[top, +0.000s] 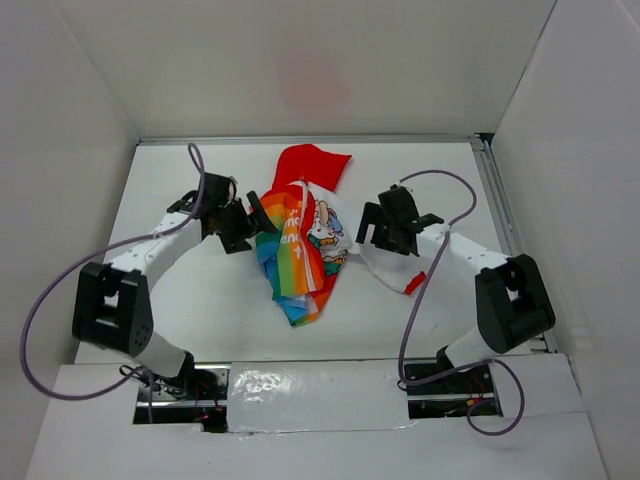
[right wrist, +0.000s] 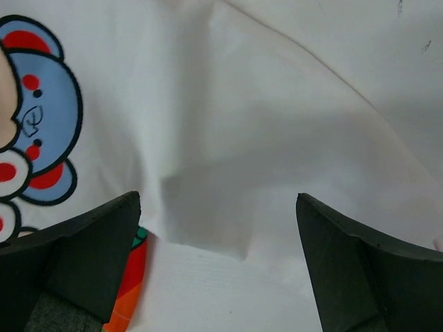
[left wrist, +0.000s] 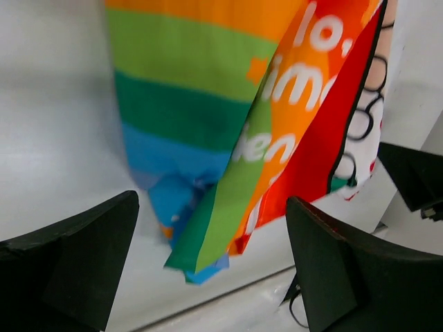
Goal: Zip up the jacket
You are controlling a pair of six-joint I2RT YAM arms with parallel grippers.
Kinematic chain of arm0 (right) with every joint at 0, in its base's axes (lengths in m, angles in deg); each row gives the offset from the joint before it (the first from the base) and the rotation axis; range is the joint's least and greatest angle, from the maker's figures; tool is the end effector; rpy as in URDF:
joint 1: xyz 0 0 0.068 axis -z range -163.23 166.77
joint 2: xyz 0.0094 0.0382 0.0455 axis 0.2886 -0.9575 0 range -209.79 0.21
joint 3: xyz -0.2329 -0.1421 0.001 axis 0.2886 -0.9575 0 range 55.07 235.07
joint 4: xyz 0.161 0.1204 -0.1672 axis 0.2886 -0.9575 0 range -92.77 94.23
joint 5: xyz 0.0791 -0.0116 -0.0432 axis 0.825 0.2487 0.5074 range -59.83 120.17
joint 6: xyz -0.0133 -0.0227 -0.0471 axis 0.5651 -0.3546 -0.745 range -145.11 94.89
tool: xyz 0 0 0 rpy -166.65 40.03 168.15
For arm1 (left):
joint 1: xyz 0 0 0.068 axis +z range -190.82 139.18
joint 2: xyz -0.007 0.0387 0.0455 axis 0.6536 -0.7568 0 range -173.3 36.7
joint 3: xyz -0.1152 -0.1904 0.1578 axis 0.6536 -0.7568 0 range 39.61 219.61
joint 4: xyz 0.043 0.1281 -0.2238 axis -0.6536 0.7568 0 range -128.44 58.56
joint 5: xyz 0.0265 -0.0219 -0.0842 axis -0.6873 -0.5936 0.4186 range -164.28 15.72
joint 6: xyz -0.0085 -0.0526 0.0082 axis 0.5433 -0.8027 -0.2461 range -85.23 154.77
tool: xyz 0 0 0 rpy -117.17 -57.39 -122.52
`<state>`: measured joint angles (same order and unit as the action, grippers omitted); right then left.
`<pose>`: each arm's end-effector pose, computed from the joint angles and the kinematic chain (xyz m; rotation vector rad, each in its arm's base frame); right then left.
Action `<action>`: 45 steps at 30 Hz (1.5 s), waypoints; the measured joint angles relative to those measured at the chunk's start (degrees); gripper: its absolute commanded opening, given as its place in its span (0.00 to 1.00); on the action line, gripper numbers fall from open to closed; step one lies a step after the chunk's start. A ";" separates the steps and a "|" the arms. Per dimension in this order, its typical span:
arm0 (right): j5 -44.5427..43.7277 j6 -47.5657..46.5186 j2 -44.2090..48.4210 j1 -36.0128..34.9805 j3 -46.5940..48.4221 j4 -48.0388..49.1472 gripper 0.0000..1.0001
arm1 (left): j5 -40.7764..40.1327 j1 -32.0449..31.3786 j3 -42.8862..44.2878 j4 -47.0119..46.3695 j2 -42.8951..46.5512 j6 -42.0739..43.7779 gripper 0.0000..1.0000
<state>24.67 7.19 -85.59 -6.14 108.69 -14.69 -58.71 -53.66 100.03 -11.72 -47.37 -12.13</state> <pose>0.2857 0.1170 0.2119 0.2447 2.4690 0.3005 0.3004 -0.0783 0.2493 -0.6308 2.4918 -0.7651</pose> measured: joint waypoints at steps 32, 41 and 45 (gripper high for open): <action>2.34 4.46 -4.13 10.99 -0.52 0.11 0.03 | 0.07 9.22 12.98 -0.20 -24.13 12.66 0.00; 3.32 -3.37 6.23 11.87 0.70 -0.50 1.00 | 7.65 12.66 15.87 0.87 -19.96 19.89 0.99; 4.20 -3.63 16.72 11.15 0.70 -0.37 1.00 | 7.23 12.70 15.82 3.19 -10.95 19.41 0.99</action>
<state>28.87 3.56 -68.87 5.00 109.39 -15.06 -51.47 -40.96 115.86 -8.52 -58.32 7.28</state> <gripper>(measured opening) 0.994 0.993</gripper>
